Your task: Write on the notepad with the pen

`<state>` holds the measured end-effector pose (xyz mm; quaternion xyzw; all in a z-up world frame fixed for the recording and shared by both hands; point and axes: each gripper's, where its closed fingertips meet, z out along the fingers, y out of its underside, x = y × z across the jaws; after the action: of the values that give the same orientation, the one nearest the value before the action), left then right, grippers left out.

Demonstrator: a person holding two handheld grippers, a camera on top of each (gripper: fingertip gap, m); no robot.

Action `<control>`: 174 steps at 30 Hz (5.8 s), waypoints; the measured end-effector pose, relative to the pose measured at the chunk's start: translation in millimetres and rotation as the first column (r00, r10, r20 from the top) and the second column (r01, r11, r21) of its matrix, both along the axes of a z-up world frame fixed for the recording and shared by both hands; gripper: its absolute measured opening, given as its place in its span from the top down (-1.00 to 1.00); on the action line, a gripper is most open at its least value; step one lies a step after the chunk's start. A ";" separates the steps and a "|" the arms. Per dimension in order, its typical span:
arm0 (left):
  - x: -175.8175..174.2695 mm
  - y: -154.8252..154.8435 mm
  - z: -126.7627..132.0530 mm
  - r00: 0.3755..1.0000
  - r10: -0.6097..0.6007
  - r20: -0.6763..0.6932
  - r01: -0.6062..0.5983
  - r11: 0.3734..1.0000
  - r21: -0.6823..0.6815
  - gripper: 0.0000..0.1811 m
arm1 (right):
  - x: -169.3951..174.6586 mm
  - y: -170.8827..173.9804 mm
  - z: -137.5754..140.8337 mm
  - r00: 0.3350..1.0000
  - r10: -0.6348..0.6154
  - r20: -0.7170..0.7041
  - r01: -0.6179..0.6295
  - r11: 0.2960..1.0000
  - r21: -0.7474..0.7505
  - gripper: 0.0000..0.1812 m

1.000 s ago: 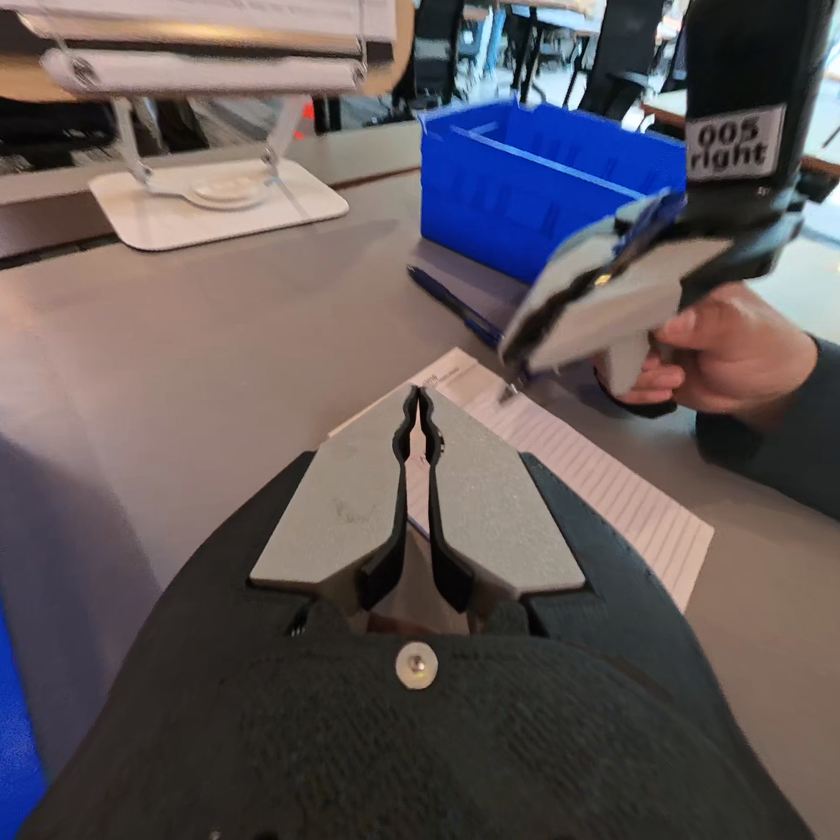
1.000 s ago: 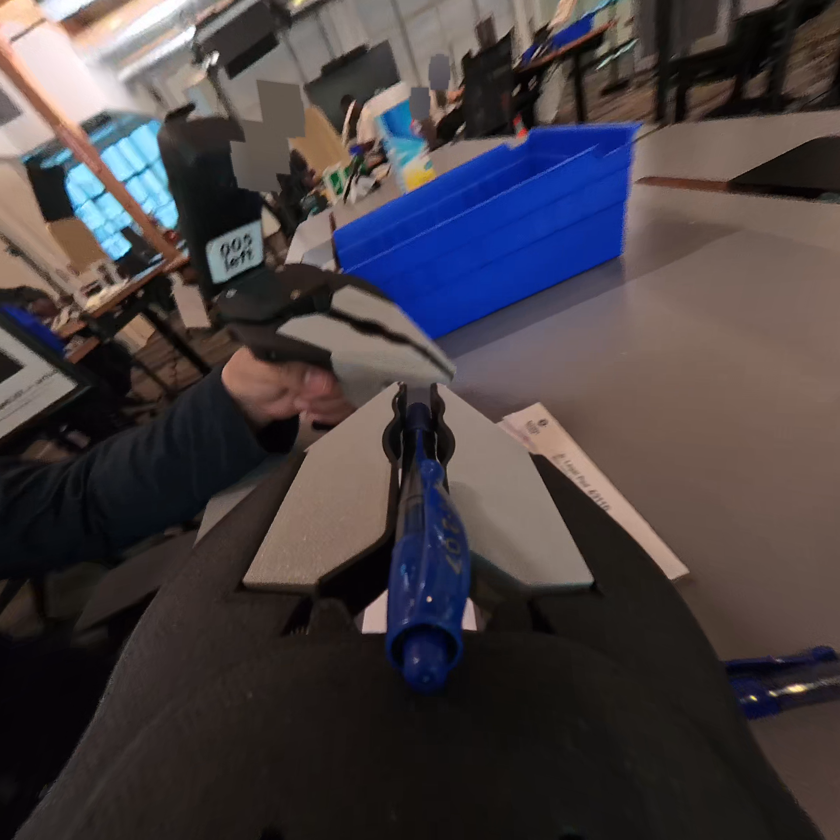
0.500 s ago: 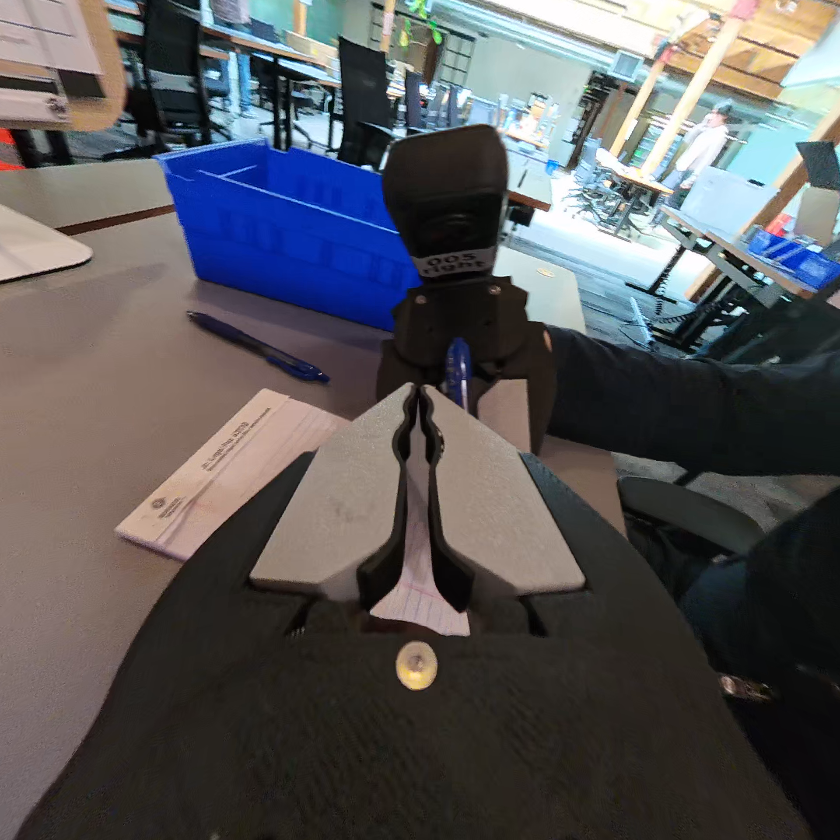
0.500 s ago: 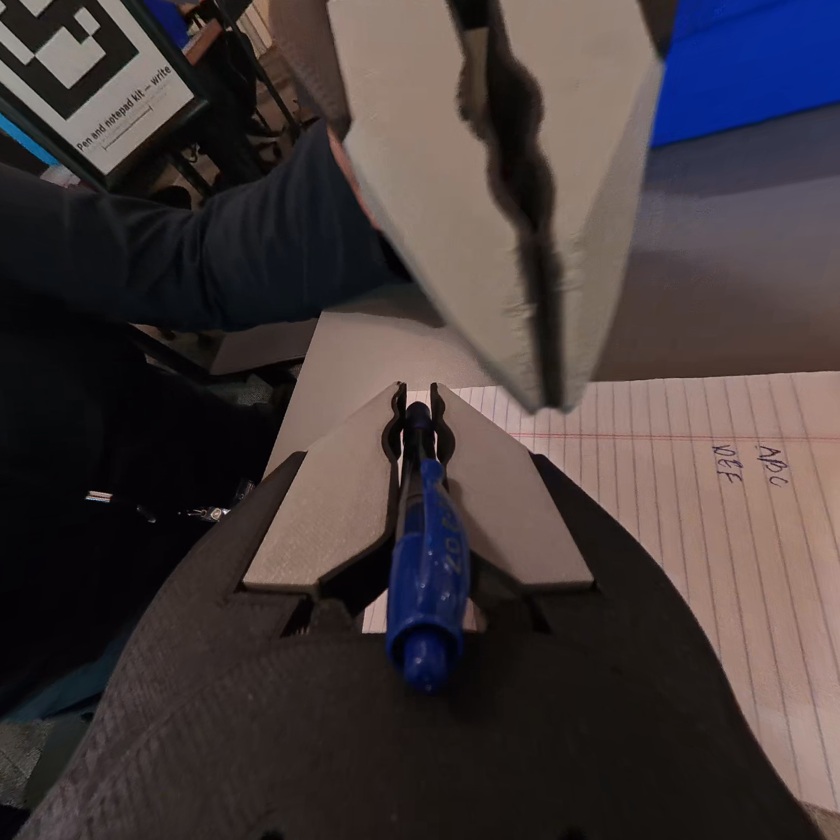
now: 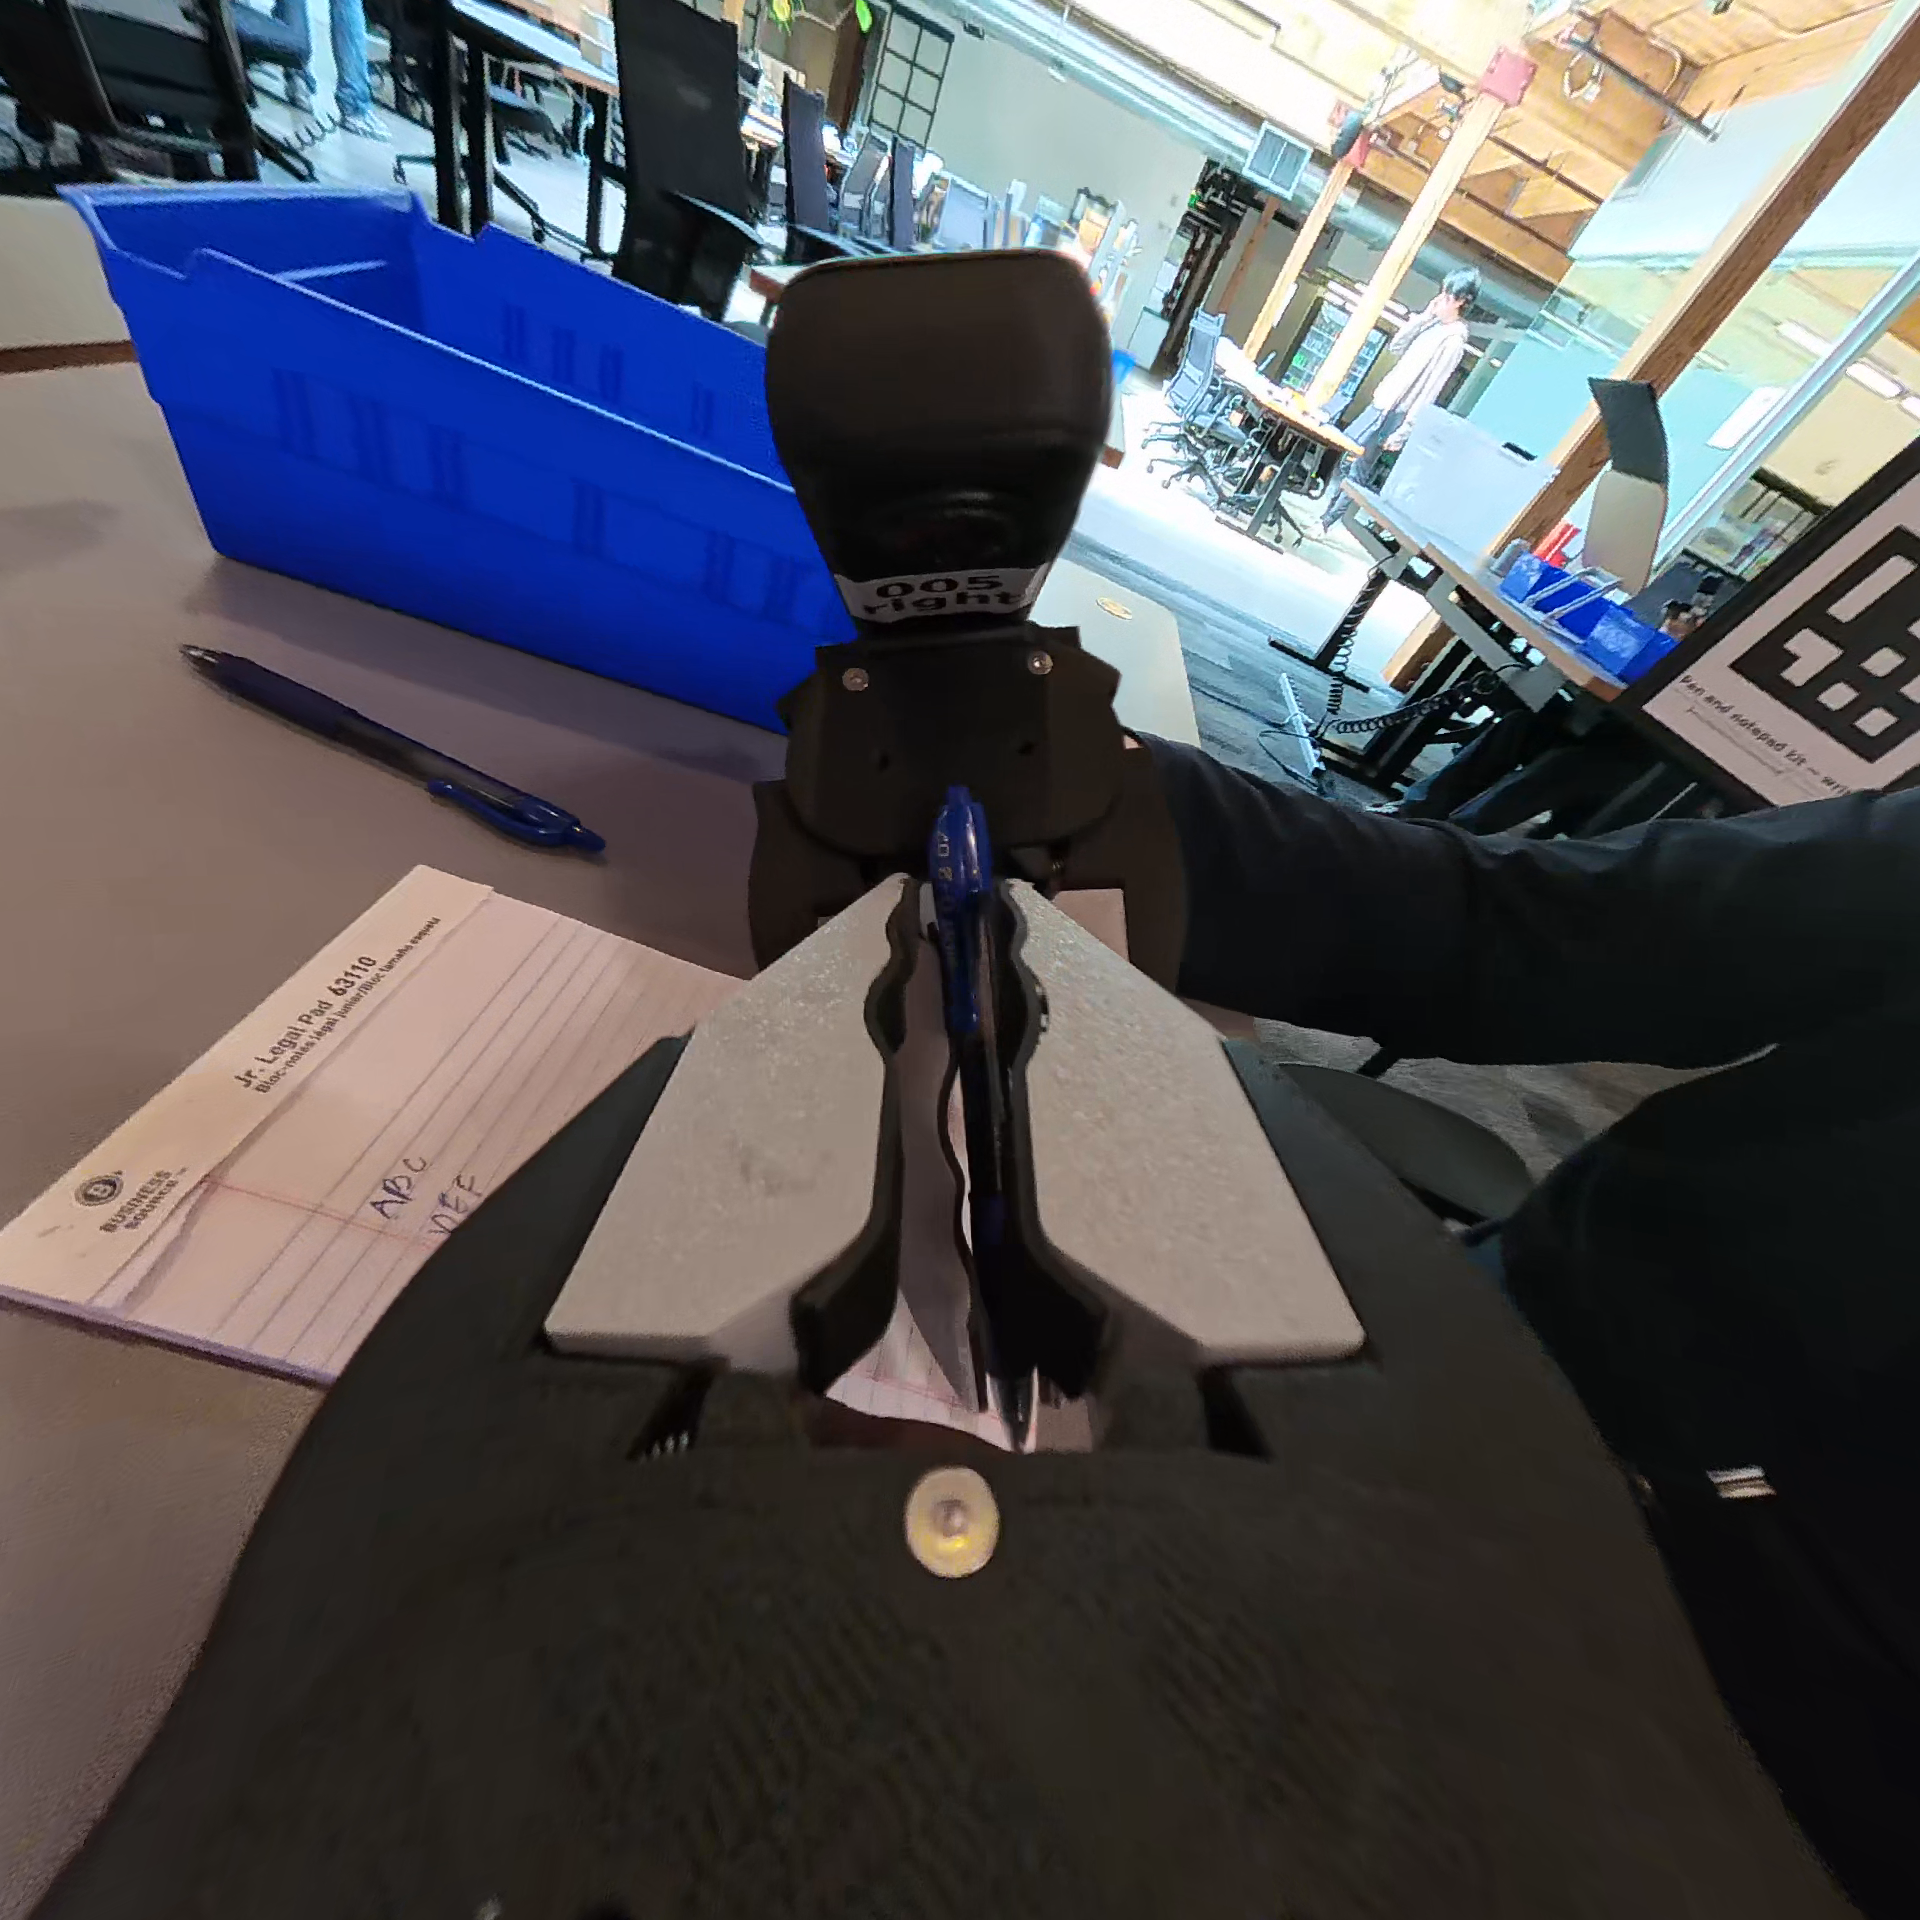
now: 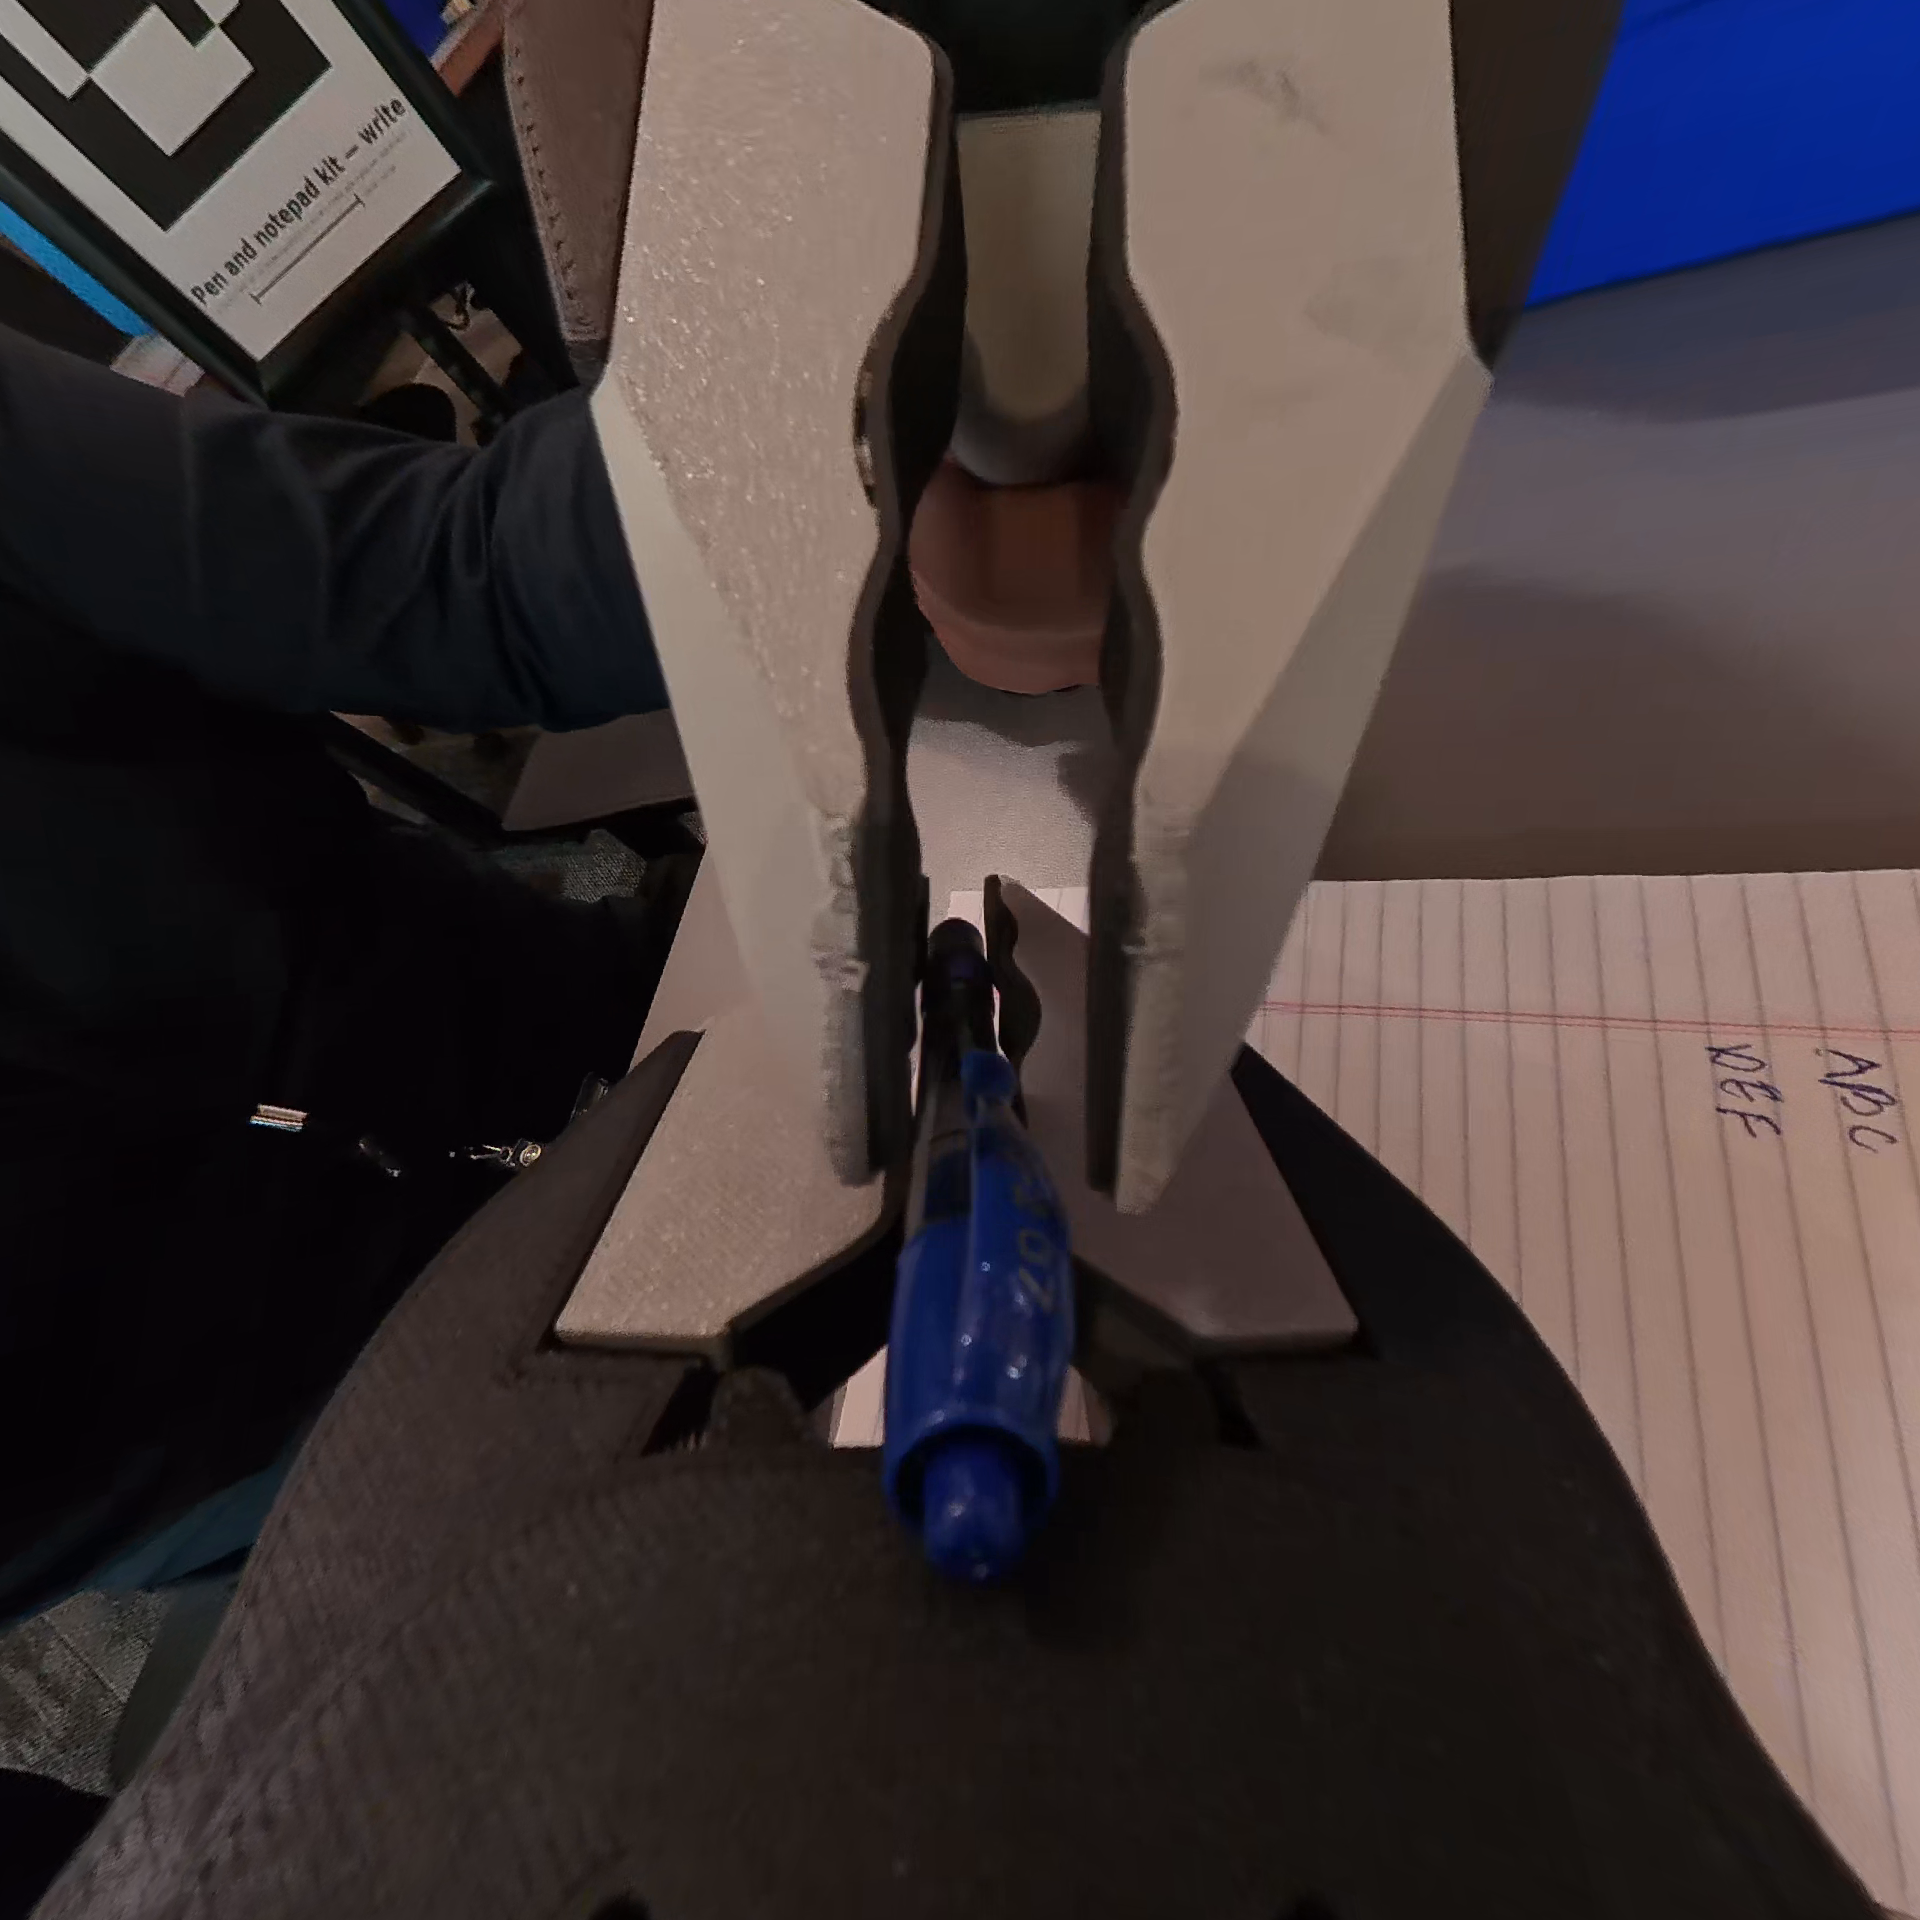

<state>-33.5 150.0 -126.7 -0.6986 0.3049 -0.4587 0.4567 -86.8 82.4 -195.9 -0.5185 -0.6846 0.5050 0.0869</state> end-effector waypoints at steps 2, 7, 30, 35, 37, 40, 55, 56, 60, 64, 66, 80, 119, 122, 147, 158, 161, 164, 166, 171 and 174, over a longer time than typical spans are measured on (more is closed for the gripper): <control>0.8 0.2 -0.2 1.000 -0.005 0.012 0.005 1.000 -0.014 0.92 | -0.4 -0.6 -0.9 1.000 0.001 0.003 -0.001 1.000 0.010 0.92; 1.2 0.4 0.1 0.999 -0.011 0.031 0.012 0.999 -0.037 0.95 | -0.6 -0.4 -2.2 1.000 -0.001 0.007 0.001 1.000 0.021 0.93; -48.0 22.6 31.8 0.967 0.170 0.189 -0.171 0.985 -0.013 0.95 | 3.0 45.9 21.2 0.979 -0.194 -0.060 0.190 0.980 -0.062 0.93; -55.9 26.6 32.4 0.957 0.200 0.212 -0.196 0.980 -0.039 0.95 | 6.8 59.4 27.8 0.966 -0.245 -0.081 0.238 0.968 -0.083 0.93; -57.2 28.2 31.3 0.954 0.208 0.215 -0.201 0.978 -0.052 0.95 | 6.8 61.4 27.9 0.964 -0.254 -0.082 0.246 0.965 -0.090 0.93; -55.9 27.8 30.7 0.956 0.204 0.210 -0.198 0.979 -0.050 0.95 | 6.4 59.7 26.2 0.966 -0.246 -0.074 0.239 0.967 -0.091 0.93; -73.7 21.8 67.8 0.897 0.198 0.395 -0.236 0.971 0.049 1.00 | 2.4 46.0 21.3 0.978 -0.199 -0.062 0.195 0.978 -0.068 0.94; -71.2 22.1 65.8 0.904 0.198 0.379 -0.235 0.971 0.052 1.00 | 1.4 44.3 20.2 0.979 -0.195 -0.058 0.191 0.979 -0.065 0.94; -59.6 22.6 55.4 0.932 0.190 0.310 -0.218 0.974 0.057 1.00 | -0.9 39.1 17.8 0.983 -0.179 -0.050 0.176 0.983 -0.061 0.94; -54.0 23.8 48.0 0.942 0.182 0.282 -0.200 0.979 0.036 1.00 | -1.1 39.1 19.1 0.982 -0.180 -0.056 0.177 0.982 -0.064 0.94; -53.5 23.9 47.6 0.940 0.178 0.290 -0.193 0.981 0.025 1.00 | -0.9 39.5 18.7 0.982 -0.181 -0.056 0.178 0.982 -0.060 0.94; -49.1 25.5 46.2 0.924 0.163 0.345 -0.164 0.986 -0.027 1.00 | -8.4 36.9 14.4 0.981 -0.187 -0.055 0.183 0.981 -0.060 0.95; -68.7 62.3 -79.0 0.803 0.413 -0.429 -0.474 0.879 -0.041 1.00 | 105.5 199.3 5.4 0.254 -0.913 0.319 0.723 0.398 0.564 0.94; -70.1 62.2 -97.2 0.772 0.383 -0.507 -0.482 0.873 -0.074 1.00 | 121.2 210.8 -11.8 0.135 -0.929 0.345 0.679 0.340 0.651 0.94; -77.2 62.4 -94.7 0.808 0.385 -0.445 -0.492 0.857 -0.152 1.00 | 95.8 240.7 -30.0 0.149 -0.938 0.312 0.796 0.301 0.525 0.65; -78.7 65.1 -86.7 0.824 0.407 -0.396 -0.496 0.855 -0.153 1.00 | 77.7 238.3 -30.5 0.267 -0.938 0.221 0.787 0.345 0.511 0.90; -84.1 70.3 -75.9 0.824 0.452 -0.341 -0.519 0.844 -0.137 1.00 | 54.7 223.5 -3.6 0.376 -0.918 0.130 0.838 0.396 0.375 0.90; -84.1 73.0 -52.0 0.853 0.480 -0.204 -0.509 0.852 -0.124 1.00 | 24.0 190.9 29.2 0.532 -0.845 0.046 0.833 0.533 0.152 0.90; -81.6 71.2 -33.4 0.881 0.467 -0.073 -0.472 0.870 -0.141 1.00 | 4.9 159.9 47.4 0.659 -0.752 0.030 0.752 0.657 -0.057 0.89; -78.6 62.2 -1.5 0.904 0.380 0.193 -0.342 0.917 -0.204 1.00 | -7.2 122.8 66.2 0.812 -0.584 -0.004 0.539 0.753 -0.376 0.90; -77.3 53.8 18.7 0.894 0.323 0.310 -0.278 0.943 -0.180 1.00 | -4.6 120.5 56.1 0.831 -0.555 -0.038 0.510 0.787 -0.347 0.90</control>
<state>-110.9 203.8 -108.0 -0.6776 0.0801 -0.5134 0.5204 -91.4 202.9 -139.8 -0.6615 -0.4105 0.5990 0.1871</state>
